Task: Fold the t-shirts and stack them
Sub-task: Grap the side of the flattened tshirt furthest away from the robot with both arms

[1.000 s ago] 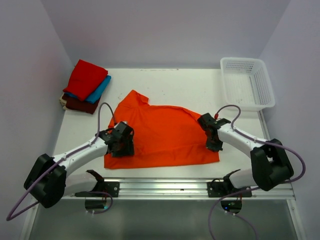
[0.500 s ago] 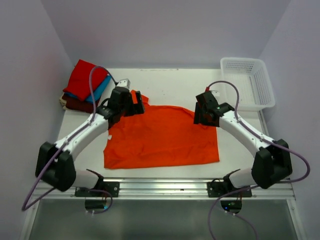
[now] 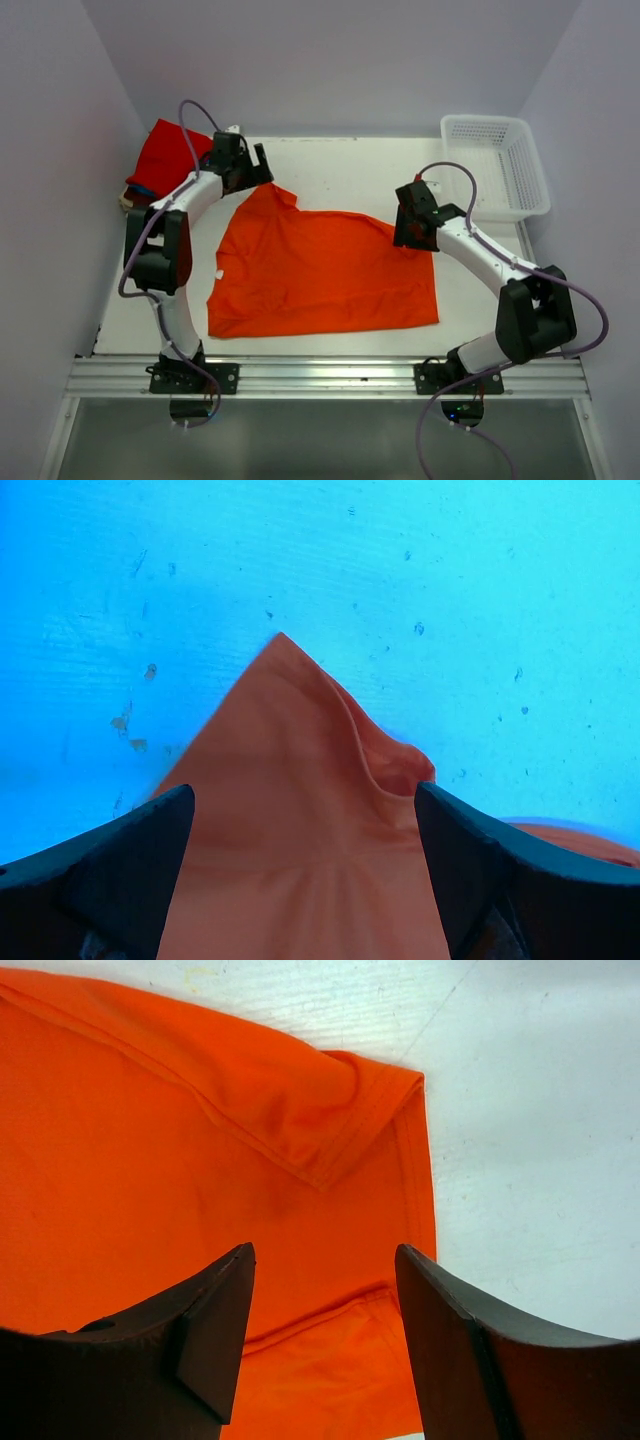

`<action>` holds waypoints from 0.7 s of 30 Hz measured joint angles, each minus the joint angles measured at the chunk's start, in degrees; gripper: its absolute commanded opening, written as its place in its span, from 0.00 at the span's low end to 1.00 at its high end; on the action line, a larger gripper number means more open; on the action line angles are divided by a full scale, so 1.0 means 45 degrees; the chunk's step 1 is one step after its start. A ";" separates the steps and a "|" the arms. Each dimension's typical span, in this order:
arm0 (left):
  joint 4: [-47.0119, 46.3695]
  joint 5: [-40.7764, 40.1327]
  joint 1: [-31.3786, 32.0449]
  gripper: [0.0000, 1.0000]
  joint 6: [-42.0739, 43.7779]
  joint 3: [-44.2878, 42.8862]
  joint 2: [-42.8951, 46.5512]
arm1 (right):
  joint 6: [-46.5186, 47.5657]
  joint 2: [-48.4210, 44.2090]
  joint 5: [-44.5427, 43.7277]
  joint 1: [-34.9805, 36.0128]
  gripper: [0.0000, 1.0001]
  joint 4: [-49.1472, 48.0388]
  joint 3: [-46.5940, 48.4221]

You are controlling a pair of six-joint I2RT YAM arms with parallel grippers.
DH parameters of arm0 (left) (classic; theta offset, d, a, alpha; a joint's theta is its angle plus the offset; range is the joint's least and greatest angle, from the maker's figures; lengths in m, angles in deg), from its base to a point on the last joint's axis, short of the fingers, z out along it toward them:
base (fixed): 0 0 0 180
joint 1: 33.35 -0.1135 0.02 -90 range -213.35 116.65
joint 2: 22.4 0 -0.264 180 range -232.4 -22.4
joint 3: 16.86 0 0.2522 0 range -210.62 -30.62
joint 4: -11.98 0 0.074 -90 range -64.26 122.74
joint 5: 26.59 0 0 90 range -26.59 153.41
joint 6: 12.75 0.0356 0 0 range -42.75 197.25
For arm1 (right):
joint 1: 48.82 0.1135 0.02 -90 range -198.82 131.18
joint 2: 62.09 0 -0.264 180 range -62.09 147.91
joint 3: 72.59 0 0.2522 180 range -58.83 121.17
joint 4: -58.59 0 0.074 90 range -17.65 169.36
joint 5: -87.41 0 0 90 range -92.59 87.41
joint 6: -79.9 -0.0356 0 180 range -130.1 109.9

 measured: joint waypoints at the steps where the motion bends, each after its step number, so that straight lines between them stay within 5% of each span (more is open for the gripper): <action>1: 0.0019 0.0068 -0.0107 0.93 0.0010 -0.0209 -0.0204 | 0.0005 -0.0160 0.0005 0.0000 0.61 0.0000 -0.0165; 14: 0.0311 0.0631 -0.0296 0.80 0.0515 -0.2642 -0.3337 | 0.0029 -0.0913 0.0442 -0.0015 0.46 -0.0024 -0.0593; 21: 0.0335 0.0743 -0.0301 0.56 0.0665 -0.2953 -0.3793 | 0.0019 -0.1049 0.0617 -0.0015 0.34 -0.0068 -0.0714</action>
